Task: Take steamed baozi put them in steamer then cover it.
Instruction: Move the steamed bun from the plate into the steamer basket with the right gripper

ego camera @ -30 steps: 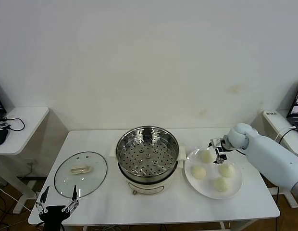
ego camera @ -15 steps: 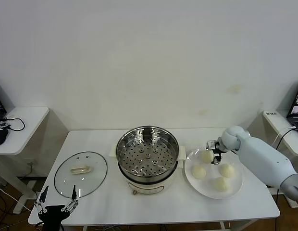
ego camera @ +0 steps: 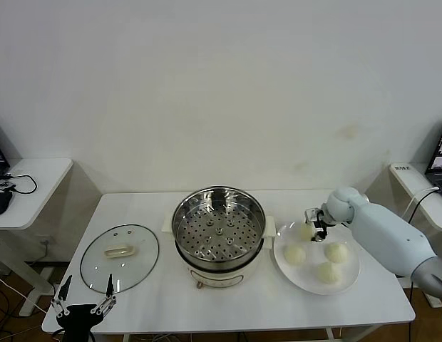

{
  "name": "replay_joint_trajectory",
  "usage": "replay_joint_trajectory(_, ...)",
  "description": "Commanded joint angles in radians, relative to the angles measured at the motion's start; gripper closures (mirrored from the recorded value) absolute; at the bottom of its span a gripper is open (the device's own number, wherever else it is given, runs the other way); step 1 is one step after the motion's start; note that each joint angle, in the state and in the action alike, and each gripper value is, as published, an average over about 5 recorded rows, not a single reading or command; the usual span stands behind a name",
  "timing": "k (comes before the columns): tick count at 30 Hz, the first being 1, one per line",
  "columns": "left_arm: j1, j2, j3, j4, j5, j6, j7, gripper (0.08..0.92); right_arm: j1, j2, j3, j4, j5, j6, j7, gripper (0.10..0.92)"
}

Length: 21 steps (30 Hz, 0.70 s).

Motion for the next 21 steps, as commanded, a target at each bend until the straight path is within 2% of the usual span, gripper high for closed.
replay_joint_trajectory(1,0.0,0.001,0.001,0.001,0.0,0.0,0.0,0.177,0.109,-0.09,-0.061,0.133,0.12,-0.019,-0.014,0.389)
replay_joint_trajectory(6,-0.007,0.006,0.01,0.005,-0.002,0.0,-0.001,0.177,0.242,-0.187,-0.128,0.253,0.259,-0.056,-0.023,0.389)
replay_joint_trajectory(11,-0.014,0.019,0.017,0.005,-0.006,0.0,-0.001,0.177,0.421,-0.216,-0.222,0.316,0.376,-0.073,-0.026,0.389)
replay_joint_trajectory(21,-0.028,0.039,0.025,0.008,-0.022,-0.001,-0.006,0.177,0.754,-0.059,-0.454,0.353,0.542,-0.084,0.02,0.385)
